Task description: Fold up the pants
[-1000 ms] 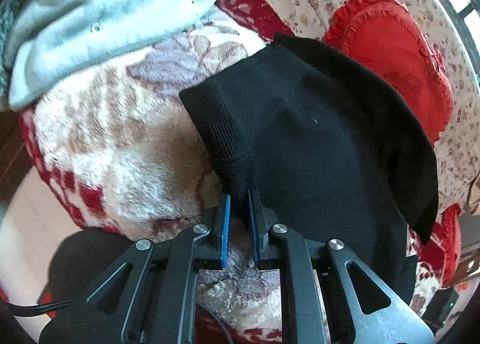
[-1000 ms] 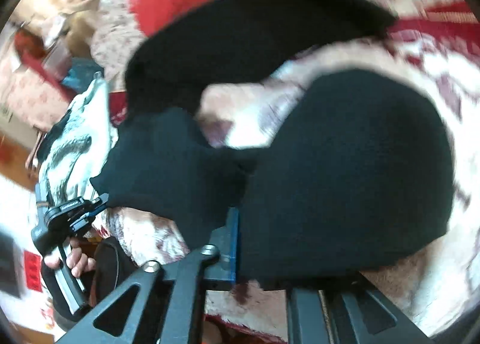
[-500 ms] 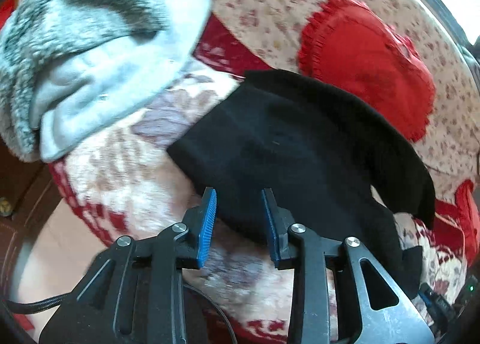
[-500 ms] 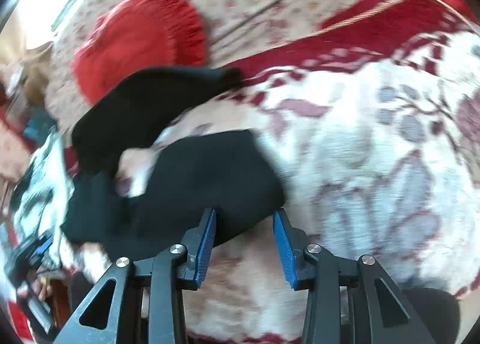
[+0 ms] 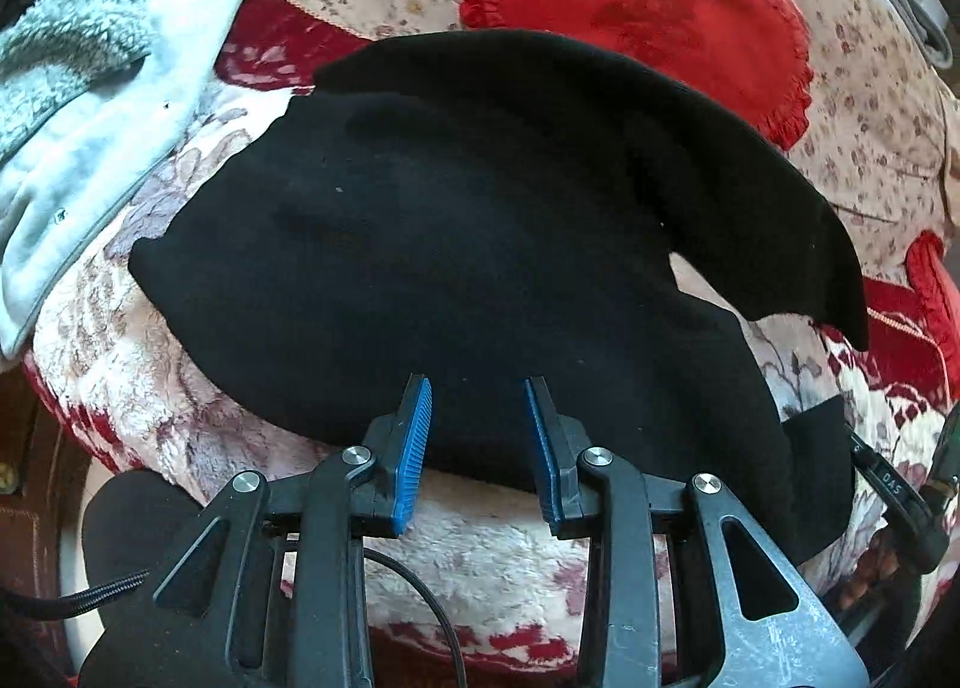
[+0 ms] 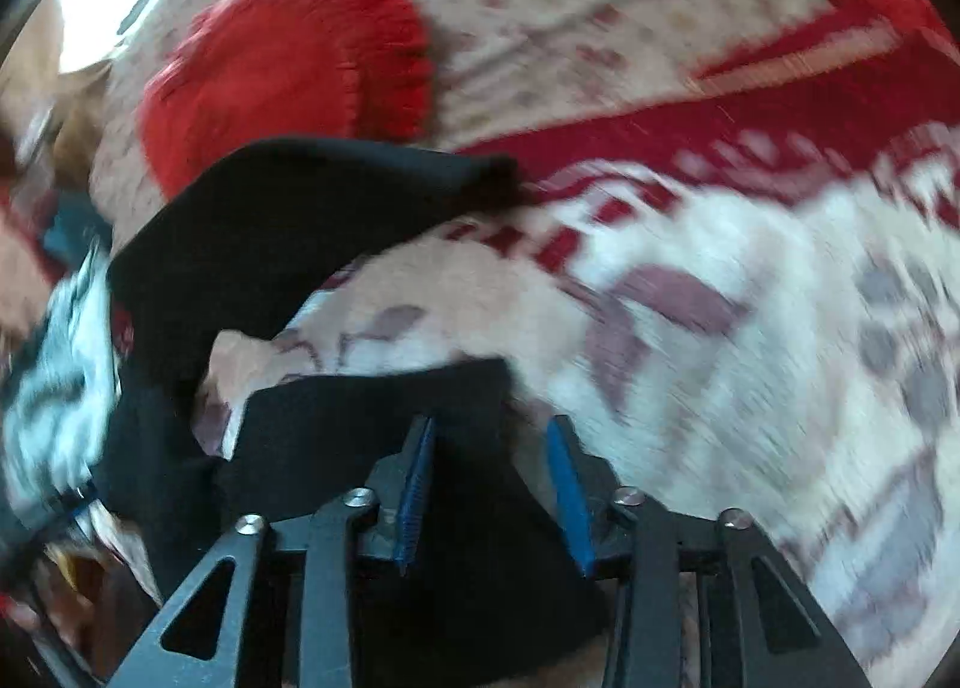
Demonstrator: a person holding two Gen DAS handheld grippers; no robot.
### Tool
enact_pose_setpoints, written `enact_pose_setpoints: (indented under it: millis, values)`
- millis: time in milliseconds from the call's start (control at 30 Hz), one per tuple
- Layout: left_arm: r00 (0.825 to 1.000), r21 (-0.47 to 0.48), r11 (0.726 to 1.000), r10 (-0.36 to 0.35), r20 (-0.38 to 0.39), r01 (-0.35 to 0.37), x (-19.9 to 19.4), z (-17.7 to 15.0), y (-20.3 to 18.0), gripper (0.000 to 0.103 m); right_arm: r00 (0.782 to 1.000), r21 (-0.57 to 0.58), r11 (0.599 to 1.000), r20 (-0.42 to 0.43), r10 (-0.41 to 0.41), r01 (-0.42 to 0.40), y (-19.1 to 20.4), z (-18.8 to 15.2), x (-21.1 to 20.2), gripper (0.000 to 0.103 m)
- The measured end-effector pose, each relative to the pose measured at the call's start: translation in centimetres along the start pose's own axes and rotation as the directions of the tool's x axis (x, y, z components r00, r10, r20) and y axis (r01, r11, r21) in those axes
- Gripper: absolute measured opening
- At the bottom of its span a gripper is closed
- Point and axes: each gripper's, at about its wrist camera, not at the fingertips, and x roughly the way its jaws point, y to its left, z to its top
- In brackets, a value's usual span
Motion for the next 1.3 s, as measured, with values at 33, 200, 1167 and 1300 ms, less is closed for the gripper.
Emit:
enact_pose_setpoints:
  millis: [33, 200, 1167, 1300]
  values:
    - [1.0, 0.004, 1.0, 0.001, 0.003, -0.001, -0.1, 0.0, -0.1, 0.03, 1.0, -0.029, 0.999, -0.002, 0.013, -0.013, 0.6, 0.0, 0.0, 0.009]
    - [0.999, -0.012, 1.0, 0.008, 0.037, -0.007, -0.8, 0.6, 0.8, 0.03, 0.993, -0.051, 0.998, 0.108, -0.04, 0.046, 0.1, 0.4, -4.5, 0.006]
    - [0.995, -0.034, 0.995, 0.099, 0.011, -0.099, 2.9, 2.9, 4.3, 0.04, 0.991, -0.31, 0.948, -0.124, 0.039, -0.077, 12.5, -1.0, 4.0, 0.031]
    - [0.994, -0.072, 0.993, 0.1, 0.053, -0.096, 2.6, 5.2, 5.6, 0.04, 0.989, -0.376, 0.914, -0.064, 0.135, -0.149, 16.4, 2.1, 2.7, 0.038]
